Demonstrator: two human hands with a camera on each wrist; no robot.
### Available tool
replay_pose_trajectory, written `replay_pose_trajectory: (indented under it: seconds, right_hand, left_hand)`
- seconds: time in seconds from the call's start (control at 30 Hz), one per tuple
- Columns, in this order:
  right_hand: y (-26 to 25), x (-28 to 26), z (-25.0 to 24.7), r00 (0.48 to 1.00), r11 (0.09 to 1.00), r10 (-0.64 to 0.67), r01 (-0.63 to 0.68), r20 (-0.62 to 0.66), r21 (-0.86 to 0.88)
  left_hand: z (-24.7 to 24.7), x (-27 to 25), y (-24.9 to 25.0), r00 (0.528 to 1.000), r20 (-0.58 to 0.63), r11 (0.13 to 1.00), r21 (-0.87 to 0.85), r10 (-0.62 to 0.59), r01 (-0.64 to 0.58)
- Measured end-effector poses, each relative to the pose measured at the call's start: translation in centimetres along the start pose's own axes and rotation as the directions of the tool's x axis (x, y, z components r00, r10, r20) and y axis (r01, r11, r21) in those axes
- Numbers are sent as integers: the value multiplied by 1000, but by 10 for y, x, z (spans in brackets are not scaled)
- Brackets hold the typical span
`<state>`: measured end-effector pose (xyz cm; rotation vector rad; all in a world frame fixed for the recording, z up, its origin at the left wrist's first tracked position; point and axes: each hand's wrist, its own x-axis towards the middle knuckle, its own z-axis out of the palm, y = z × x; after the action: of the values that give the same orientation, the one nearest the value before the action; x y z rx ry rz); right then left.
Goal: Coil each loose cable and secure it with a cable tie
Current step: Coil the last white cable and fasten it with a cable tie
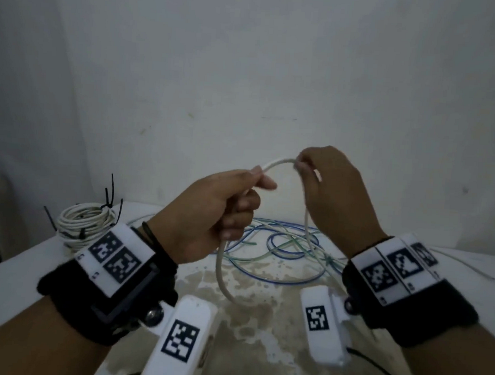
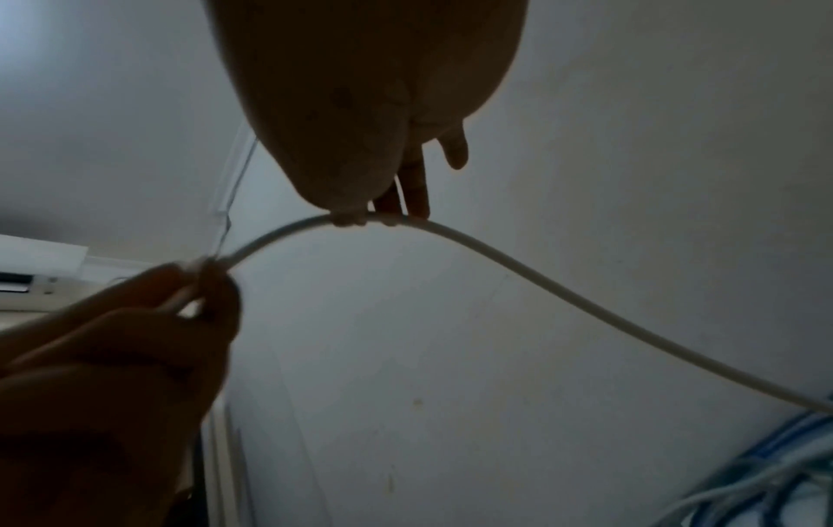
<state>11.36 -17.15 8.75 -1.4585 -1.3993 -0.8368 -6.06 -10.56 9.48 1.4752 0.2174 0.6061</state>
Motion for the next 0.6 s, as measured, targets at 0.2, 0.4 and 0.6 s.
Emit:
replay_pose_trajectory:
  seconds: [0.2,0.4,0.6]
  right_hand:
    - [26,12,-6,955,953,290,-282,-66,115]
    - [10,-11,14,939,935,330,-340,100,100]
    - [-30,-58,53,772,892,307,-437,556,115]
  left_hand:
    - [-17,-24,-17,990,137,987,-158,9,12]
    - [-22,-24,12,967,-115,910,-330,226,-252]
    - [-37,-14,43,862,-391,827,-327,321,-457]
